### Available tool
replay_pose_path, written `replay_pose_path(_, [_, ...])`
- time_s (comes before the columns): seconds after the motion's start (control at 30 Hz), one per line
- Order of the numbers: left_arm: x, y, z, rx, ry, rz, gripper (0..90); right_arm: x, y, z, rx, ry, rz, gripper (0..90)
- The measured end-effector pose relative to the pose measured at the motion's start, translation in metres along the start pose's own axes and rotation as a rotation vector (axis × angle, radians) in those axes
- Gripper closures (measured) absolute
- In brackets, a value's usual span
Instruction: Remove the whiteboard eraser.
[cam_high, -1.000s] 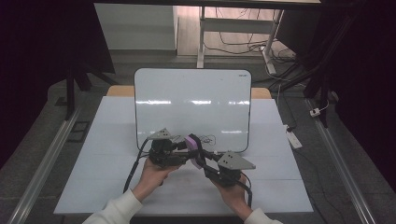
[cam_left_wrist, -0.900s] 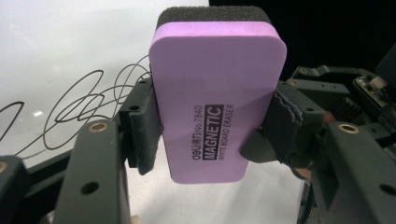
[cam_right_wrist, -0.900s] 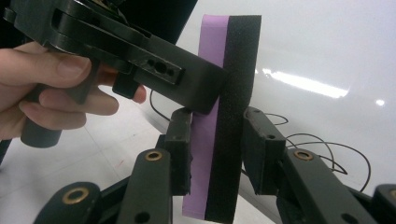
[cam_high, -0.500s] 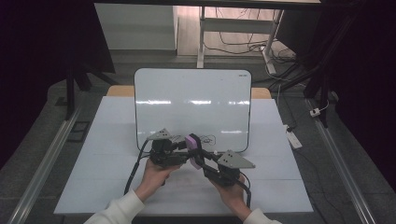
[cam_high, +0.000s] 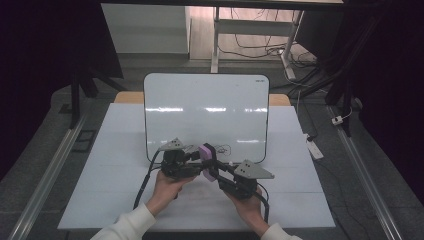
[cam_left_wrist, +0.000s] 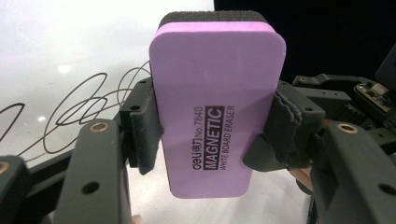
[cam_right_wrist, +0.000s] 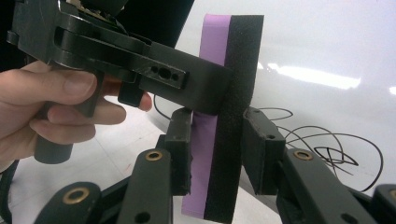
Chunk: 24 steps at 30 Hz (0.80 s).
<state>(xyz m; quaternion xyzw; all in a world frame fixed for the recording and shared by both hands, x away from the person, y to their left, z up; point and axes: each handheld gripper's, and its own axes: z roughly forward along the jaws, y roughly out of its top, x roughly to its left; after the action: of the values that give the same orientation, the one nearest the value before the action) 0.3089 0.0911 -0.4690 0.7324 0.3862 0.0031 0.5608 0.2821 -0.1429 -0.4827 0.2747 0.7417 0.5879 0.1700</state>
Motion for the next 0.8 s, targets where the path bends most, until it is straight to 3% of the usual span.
replay_pose_path(0.23, [0.0,0.002,-0.003,0.009,0.002,0.009,41.5,-0.001,0.0,0.0,-0.004,0.015,-0.011,62.5])
replay_pose_path(0.3, [-0.002,0.003,-0.006,0.006,0.027,0.028,41.5,-0.003,0.001,-0.003,-0.014,0.021,-0.008,56.0])
replay_pose_path(0.4, [-0.003,0.007,-0.016,0.014,0.07,0.054,41.5,-0.006,0.003,-0.008,-0.025,0.018,-0.004,54.6])
replay_pose_path(0.57, [-0.005,0.009,-0.033,0.033,0.174,0.132,41.5,-0.024,0.004,-0.03,-0.031,-0.024,-0.002,51.6])
replay_pose_path(0.67, [-0.006,0.01,-0.039,0.052,0.227,0.17,41.5,-0.043,-0.002,-0.05,0.007,-0.071,-0.009,46.4])
replay_pose_path(0.77, [-0.005,0.011,-0.044,0.062,0.251,0.188,41.5,-0.054,-0.006,-0.058,0.033,-0.095,-0.019,45.3])
replay_pose_path(0.8, [-0.005,0.011,-0.045,0.067,0.263,0.2,41.5,-0.062,-0.011,-0.065,0.066,-0.122,-0.025,43.8])
